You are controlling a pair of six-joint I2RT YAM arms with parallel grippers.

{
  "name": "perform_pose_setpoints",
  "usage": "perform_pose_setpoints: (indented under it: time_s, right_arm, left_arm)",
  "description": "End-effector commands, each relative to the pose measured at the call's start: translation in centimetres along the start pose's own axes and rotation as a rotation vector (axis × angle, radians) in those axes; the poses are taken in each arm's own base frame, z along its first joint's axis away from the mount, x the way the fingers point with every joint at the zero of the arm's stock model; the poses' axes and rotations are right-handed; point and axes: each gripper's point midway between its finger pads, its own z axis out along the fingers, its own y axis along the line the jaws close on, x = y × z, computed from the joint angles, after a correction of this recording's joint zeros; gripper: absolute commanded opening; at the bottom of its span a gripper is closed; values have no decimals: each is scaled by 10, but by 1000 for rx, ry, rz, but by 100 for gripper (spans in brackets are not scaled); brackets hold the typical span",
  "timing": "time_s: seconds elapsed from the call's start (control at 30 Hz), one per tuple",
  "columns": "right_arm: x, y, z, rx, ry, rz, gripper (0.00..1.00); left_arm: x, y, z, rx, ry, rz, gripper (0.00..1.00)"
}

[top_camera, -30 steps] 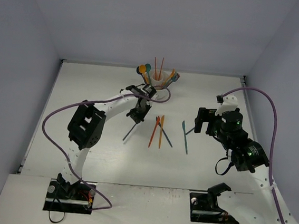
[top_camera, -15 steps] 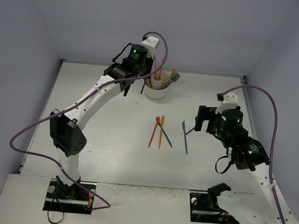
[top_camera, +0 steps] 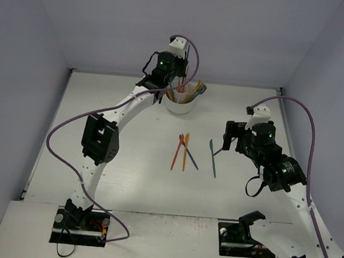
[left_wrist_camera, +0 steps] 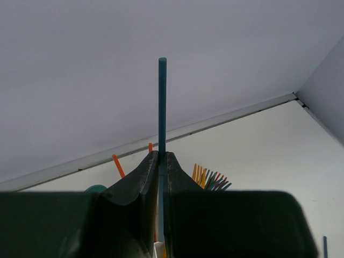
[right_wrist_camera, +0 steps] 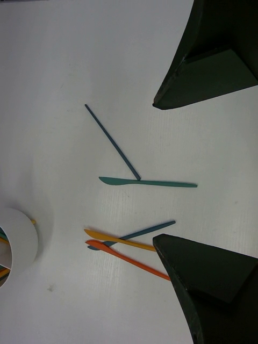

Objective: Sort the eating utensils into containers

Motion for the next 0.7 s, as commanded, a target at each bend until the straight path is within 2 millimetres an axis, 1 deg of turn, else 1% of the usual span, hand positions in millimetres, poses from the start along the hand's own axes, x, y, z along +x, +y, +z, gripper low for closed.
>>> perform_pose_setpoints:
  time_s: [0.0,0.17,0.4,0.43,0.47,0.53,0.57,0.63,0.67]
  right_arm:
    - [-21,-2,1,17,-56,2,100]
    - [-14,0,5,12,-36,0,100]
    - [-11,-2,9,22,-20,-8,100]
    - [-10,-1,10,21,-16,-9,100]
    - [-9,-1,10,21,-14,-8,100]
    - [-10,0,12,21,-11,-7,100]
    - [-10,0,12,21,-9,-4,100]
    - [-10,0,13,23,-7,-3,100]
    - [-9,0,14,24,-6,-3,100]
  left_arm:
    - [-70,-6,6,67,-237,-8,0]
    - [-47,4,22,70,-241,-6,0]
    - [-10,14,35,81,-192,-11,0]
    - [-7,14,35,85,-186,-16,0]
    - [-1,13,35,90,-173,-19,2]
    - [5,13,34,93,-160,-26,11]
    - [10,14,33,92,-148,-30,12]
    - [11,14,30,87,-139,-37,13]
    - [7,14,28,85,-143,-38,16]
